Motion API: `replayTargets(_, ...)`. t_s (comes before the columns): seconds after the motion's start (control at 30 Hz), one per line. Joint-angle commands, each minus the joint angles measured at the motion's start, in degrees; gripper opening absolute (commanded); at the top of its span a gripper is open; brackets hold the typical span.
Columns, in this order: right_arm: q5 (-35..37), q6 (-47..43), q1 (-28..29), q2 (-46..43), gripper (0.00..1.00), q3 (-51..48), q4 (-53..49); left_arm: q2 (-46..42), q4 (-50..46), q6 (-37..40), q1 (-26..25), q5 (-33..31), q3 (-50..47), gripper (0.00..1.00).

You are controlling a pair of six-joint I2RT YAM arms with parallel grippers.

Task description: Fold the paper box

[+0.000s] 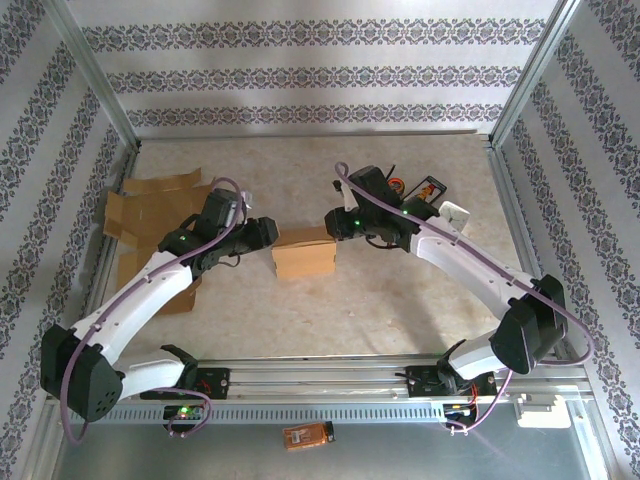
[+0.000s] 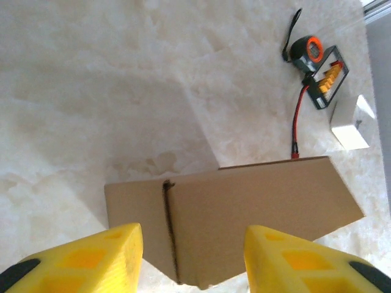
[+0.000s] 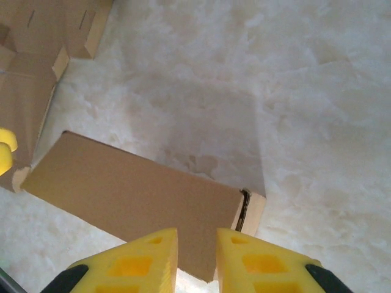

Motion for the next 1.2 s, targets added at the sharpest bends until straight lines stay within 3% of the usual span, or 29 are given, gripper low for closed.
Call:
replayTargets(0.0,-1.18,1.65,-1.34,0.49,0.27,0.92,-0.36,-0.46,-1.11,0.75,0.39,-1.71,0.76,0.56)
replayTargets(0.1,-2.46,2.34,-1.35,1.46,0.29,-0.74,-0.59,0.2,-0.13,0.03,0.37,0.16,-1.06,0.64)
replayTargets(0.23,-2.74,3.74,-0.84,2.33,0.29,-5.45,0.16,0.9,1.93,-1.74,0.33,3.15,-5.12,0.65)
replayTargets(0.3,-3.17,3.54,-0.46,2.97,0.28,-7.92,0.49,1.05,3.15,-2.72,0.39,4.71,-7.92,0.58)
replayTargets(0.43,-1.12,2.97,0.04,3.62,0.22,-12.43,0.8,0.18,5.53,-4.88,0.39,6.11,-14.84,0.35)
replayTargets(0.5,-0.88,2.44,0.05,3.16,0.22,-12.7,0.37,-0.87,5.23,-5.03,0.38,5.19,-16.43,0.32)
replayTargets(0.6,-0.77,1.7,-0.14,1.7,0.23,-9.95,-0.71,-2.5,4.34,-3.6,0.44,3.64,-14.2,0.33)
replayTargets(0.7,-2.75,2.31,-0.81,-0.06,0.28,-5.81,0.2,-3.45,5.35,-0.93,0.44,3.61,-9.2,0.51)
replayTargets(0.77,-3.89,3.45,-1.48,-0.62,0.32,-3.82,1.58,-3.49,7.02,-0.53,0.43,3.98,-6.35,0.56)
replayTargets(0.93,-4.87,4.13,-2.55,1.12,0.38,-1.84,1.75,-1.8,5.55,-0.41,1.14,2.84,-3.44,0.56)
replayTargets(1.17,-5.52,4.92,-2.52,2.97,0.4,-7.2,2.18,-1.41,7.79,-3.89,2.07,6.28,-10.41,0.54)
